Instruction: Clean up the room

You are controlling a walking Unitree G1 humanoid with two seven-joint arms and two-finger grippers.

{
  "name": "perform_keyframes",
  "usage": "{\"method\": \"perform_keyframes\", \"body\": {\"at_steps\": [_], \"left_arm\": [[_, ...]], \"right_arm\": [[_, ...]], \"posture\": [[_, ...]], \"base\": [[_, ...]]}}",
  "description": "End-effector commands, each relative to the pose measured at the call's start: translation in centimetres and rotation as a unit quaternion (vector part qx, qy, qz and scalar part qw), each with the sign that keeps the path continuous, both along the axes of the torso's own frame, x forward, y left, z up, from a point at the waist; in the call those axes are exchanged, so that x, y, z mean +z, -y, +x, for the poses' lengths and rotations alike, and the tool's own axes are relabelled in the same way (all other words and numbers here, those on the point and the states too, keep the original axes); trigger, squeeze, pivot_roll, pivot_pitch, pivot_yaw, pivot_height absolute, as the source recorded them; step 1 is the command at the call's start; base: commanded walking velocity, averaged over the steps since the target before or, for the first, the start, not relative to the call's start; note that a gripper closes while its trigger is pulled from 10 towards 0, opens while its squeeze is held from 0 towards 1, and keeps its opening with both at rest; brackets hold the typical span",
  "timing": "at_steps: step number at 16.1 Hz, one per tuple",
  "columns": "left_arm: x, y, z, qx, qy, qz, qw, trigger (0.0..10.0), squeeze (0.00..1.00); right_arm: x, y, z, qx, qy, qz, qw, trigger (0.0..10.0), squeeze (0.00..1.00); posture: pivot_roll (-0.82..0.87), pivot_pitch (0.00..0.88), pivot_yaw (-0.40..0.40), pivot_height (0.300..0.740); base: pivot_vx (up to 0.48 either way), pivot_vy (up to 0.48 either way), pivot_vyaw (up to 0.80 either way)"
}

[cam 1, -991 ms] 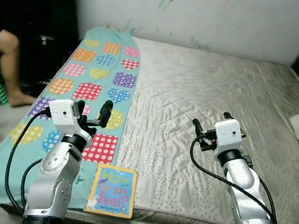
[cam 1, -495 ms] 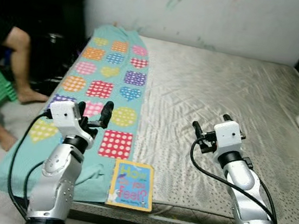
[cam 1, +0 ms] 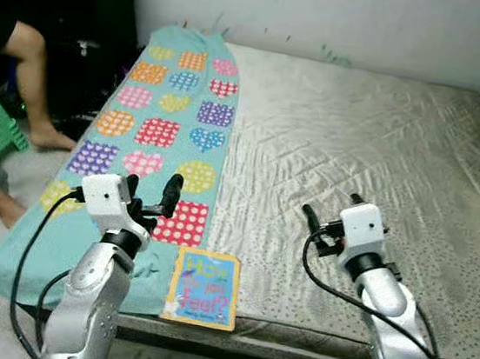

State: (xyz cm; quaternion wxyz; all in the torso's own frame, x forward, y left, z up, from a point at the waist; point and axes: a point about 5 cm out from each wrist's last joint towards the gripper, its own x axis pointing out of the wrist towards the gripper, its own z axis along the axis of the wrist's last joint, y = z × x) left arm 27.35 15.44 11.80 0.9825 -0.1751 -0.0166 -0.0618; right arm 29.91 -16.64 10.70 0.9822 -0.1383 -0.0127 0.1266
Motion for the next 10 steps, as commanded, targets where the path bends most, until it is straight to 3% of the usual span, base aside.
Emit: {"method": "perform_keyframes", "body": {"at_steps": [1, 9, 10], "left_arm": [[0.0, -0.1, -0.3, 0.0, -0.007, 0.009, 1.0, 10.0, 0.0], [-0.5, -0.3, -1.2, -0.002, -0.033, 0.017, 0.999, 10.0, 0.0], [-0.6, -0.3, -1.2, -0.002, -0.037, 0.017, 0.999, 10.0, 0.0]], "right_arm": [[0.2, -0.3, -0.4, 0.009, -0.007, 0.011, 1.0, 10.0, 0.0], [-0.3, -0.9, -2.8, 0.026, -0.047, 0.018, 0.998, 10.0, 0.0], [-0.5, -0.9, -2.9, 0.03, -0.056, 0.022, 0.998, 10.0, 0.0]], "posture": [[-0.07, 0.158, -0.03, 0.74], [-0.08, 0.218, -0.033, 0.74], [-0.08, 0.219, -0.032, 0.72]], "base": [[0.0, 0.0, 0.0], [0.0, 0.0, 0.0], [0.0, 0.0, 0.0]]}}
